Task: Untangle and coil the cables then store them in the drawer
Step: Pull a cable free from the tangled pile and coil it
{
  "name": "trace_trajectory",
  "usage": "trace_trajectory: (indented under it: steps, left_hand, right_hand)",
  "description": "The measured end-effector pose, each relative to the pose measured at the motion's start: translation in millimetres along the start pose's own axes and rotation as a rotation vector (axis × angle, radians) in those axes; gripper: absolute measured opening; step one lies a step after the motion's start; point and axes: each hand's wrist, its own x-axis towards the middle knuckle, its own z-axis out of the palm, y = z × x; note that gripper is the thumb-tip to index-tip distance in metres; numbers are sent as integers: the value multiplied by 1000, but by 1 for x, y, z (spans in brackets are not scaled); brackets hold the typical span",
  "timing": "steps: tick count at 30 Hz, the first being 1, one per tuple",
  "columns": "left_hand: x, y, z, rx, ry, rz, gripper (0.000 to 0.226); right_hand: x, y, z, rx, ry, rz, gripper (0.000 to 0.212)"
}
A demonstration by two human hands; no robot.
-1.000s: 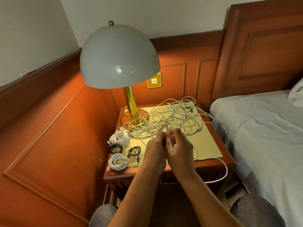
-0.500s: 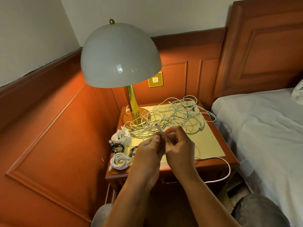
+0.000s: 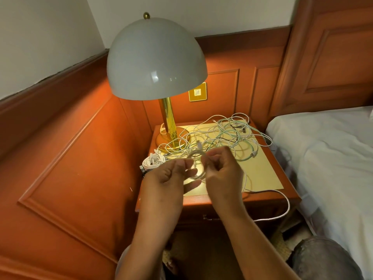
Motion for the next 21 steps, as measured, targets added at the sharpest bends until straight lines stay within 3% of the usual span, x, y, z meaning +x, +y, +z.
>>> trace_trajectory:
  steps: [2,5,9,11,15,21]
  left_hand:
    - [2,-1,-5,42,46,38,26]
    - [19,-15,-16,347,14,206,21]
    - [41,-16,-14,709,-313,286,50]
    - [46,-17,-11,745,-448,290,43]
    - [51,-22,-7,801,-468,291,17]
    - [47,-25,-5,789,-585,228,12]
  right_hand:
    - [12,6,-13,18,53,53,19]
    - [18,7,-27,-42,-85,46,23]
    - [13,1,-31,-93,-298,34,18]
    - [13,-1,-34,-75,-343,13,13]
    - [16,-1,-43,-121,-381,-21,17]
    - [15,3,-50,-201,-452,-48,17]
